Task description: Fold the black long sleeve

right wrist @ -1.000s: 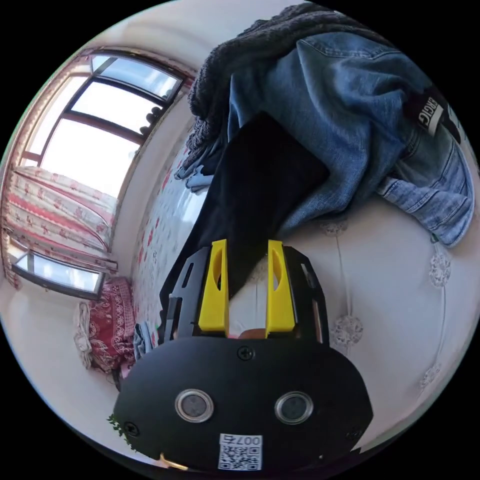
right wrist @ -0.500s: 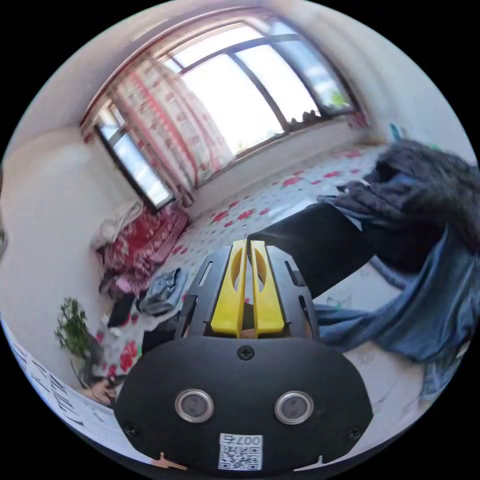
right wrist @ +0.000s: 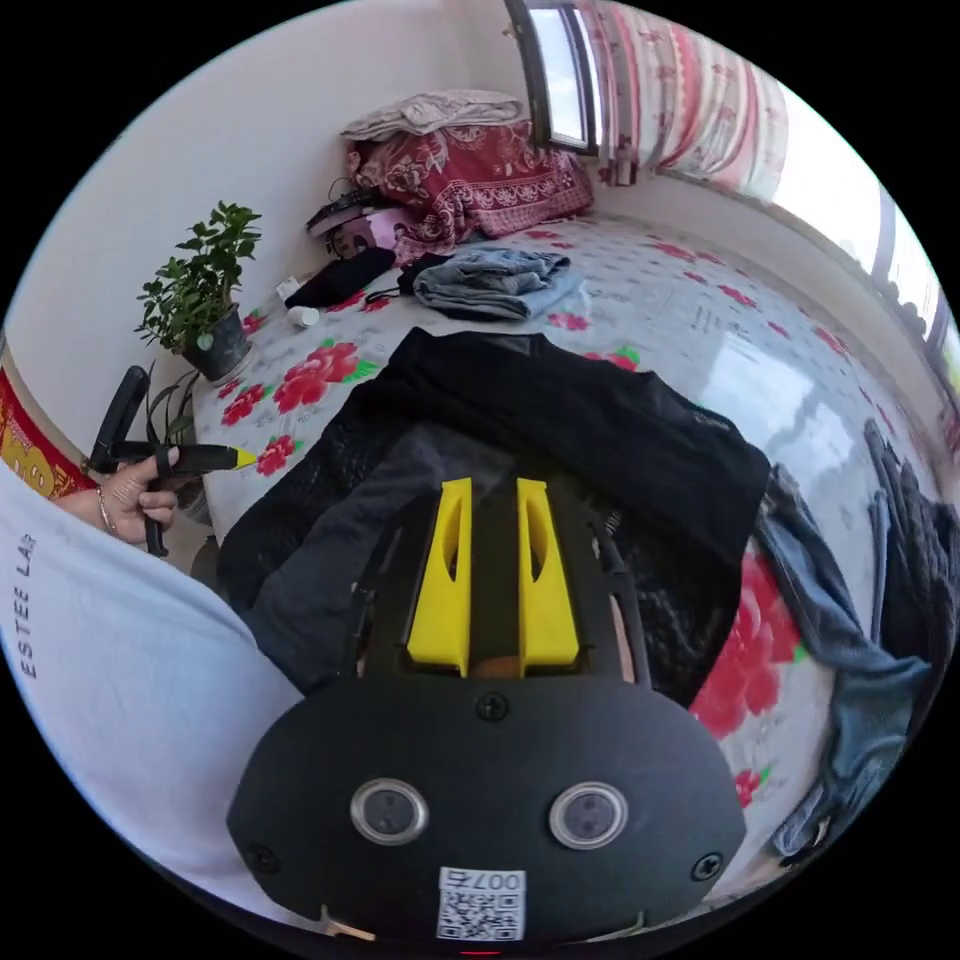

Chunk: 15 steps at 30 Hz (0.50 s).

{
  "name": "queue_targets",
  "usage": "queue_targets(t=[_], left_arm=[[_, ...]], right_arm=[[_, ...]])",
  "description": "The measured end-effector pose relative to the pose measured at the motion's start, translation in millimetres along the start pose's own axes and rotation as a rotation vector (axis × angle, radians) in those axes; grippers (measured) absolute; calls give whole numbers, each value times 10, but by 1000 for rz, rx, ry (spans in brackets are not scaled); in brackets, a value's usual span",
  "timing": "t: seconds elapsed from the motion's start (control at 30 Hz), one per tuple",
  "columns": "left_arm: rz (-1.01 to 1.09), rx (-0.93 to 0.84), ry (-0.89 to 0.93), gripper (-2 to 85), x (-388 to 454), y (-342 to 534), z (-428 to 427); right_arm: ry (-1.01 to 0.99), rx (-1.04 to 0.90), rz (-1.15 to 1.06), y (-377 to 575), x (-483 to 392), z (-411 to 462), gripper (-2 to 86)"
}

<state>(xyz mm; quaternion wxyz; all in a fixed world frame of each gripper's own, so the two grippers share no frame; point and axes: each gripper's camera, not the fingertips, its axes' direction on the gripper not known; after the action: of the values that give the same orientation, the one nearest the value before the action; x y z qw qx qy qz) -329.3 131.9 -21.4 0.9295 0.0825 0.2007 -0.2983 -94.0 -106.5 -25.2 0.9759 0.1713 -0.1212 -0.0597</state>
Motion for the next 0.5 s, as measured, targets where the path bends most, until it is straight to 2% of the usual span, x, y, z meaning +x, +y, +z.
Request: queue_targets(t=[0.2,0.3,0.43,0.5], left_arm=[[102,-129,-26,108,-250,512,-82],[135,-202,0,119,-294,598,14],[172,-297,1,133,-288,591,270],[198,-298,-56,125,-273,584,292]], right_arm=[[-39,-108,373,1233,879,-638,83],[-23,-183,479,1786,979,-728,86],[-48,-276,496,2141,906,-673,89],[-88,-353,461,2249,829,-600,88]])
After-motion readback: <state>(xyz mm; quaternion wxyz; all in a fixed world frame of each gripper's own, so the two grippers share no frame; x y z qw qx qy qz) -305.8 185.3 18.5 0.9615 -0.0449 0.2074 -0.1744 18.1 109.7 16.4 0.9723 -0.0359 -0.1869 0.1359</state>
